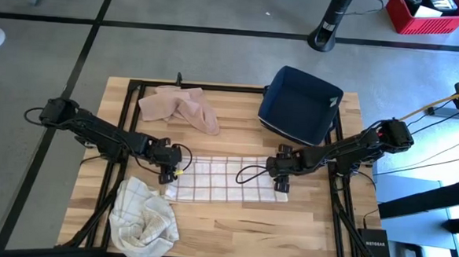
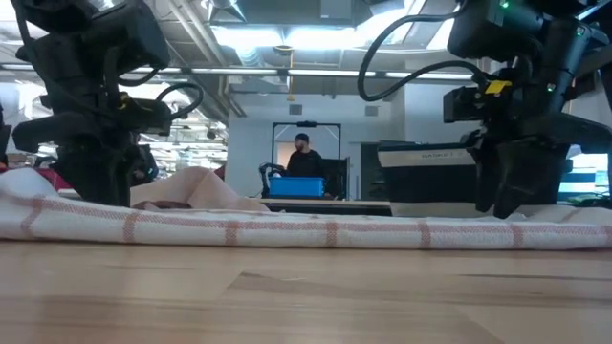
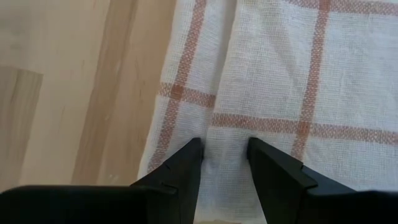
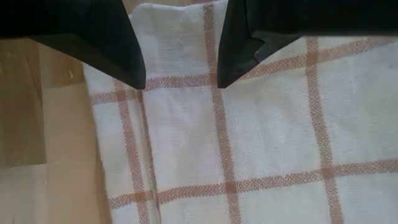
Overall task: Fold towel
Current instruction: Fold the white with red-stripe towel
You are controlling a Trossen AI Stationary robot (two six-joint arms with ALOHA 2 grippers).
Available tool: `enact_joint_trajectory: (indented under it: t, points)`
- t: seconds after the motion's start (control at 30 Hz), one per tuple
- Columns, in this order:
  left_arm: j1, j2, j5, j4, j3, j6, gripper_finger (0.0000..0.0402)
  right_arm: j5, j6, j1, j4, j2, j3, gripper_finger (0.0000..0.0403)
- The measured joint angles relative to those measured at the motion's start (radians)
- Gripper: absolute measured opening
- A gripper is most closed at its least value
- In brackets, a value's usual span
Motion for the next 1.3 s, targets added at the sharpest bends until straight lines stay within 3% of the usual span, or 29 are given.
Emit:
enact_joint_trajectory:
  t: [0.17,0.27,0.43,0.7,0.83,1.2,1.3]
  points:
    - [0.0,-0.008,0.006,-0.002,-0.002,-0.005,0.0127,-0.088,0.017,0.0,-0.082,-0.025,0.004,0.0202]
    - [0.0,-0.008,0.006,-0.002,-0.002,-0.001,0.0127,-0.055,0.024,0.0,-0.125,-0.058,0.006,0.0202]
    - [0.0,-0.008,0.007,0.002,-0.002,0.0,0.0127,0.006,-0.016,-0.037,-0.094,-0.072,0.004,0.0202]
    - [0.0,-0.008,0.009,0.002,-0.002,-0.006,0.0127,-0.107,-0.05,-0.108,0.002,-0.059,-0.079,0.0194]
    - [0.0,-0.008,0.009,0.004,-0.002,0.004,0.0127,-0.097,-0.059,-0.105,0.002,-0.059,-0.084,0.0159]
    - [-0.001,-0.008,0.068,0.005,-0.002,-0.028,0.0127,-0.096,-0.086,-0.105,-0.006,-0.059,-0.084,0.0014]
    - [-0.001,-0.008,0.069,0.005,-0.002,-0.03,0.0127,-0.096,-0.092,-0.105,-0.006,-0.059,-0.084,0.001]
